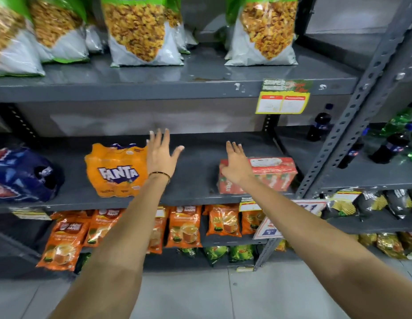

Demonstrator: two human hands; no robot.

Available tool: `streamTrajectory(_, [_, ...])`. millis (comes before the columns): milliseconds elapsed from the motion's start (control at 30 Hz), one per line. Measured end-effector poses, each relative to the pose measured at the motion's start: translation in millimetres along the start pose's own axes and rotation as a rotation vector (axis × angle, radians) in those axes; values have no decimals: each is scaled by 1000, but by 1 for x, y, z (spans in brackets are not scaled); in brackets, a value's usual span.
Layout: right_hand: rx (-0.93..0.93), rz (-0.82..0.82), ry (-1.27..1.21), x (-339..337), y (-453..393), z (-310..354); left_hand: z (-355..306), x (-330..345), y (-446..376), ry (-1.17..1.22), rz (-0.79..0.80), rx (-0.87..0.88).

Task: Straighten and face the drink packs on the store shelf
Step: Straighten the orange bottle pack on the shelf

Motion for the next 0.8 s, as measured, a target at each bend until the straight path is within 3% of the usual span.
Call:
streamTrajectory(167, [-45,-11,-236,58,-3,94,119,-60,-16,-35,-156,-154])
streamTrajectory(233, [12,5,-357,78,-3,126,159,-72,-19,26,-129,-238])
streamTrajectory(333, [156,69,-552,108,-2,165,205,-83,-17,260,40,-393])
streamTrajectory(467, [318,57,-707,128,-2,187,228,-84,-20,458,313,-458])
streamTrajectory(567, [368,30,-684,134,-7,192,229,-78,-23,579,449,-496])
streamTrajectory(800, [411,-10,-715,135,-12,192,229,-70,-27,530,433,-470])
Point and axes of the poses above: each hand's wrist, its own y-axis away from the middle knuckle, its own x-axis out of the palm, z = x × y, the point moved 2 cm from there along -y, towards the middle knuckle, and after that the axes turned 1 degree about -z, right-handed, at the moved point
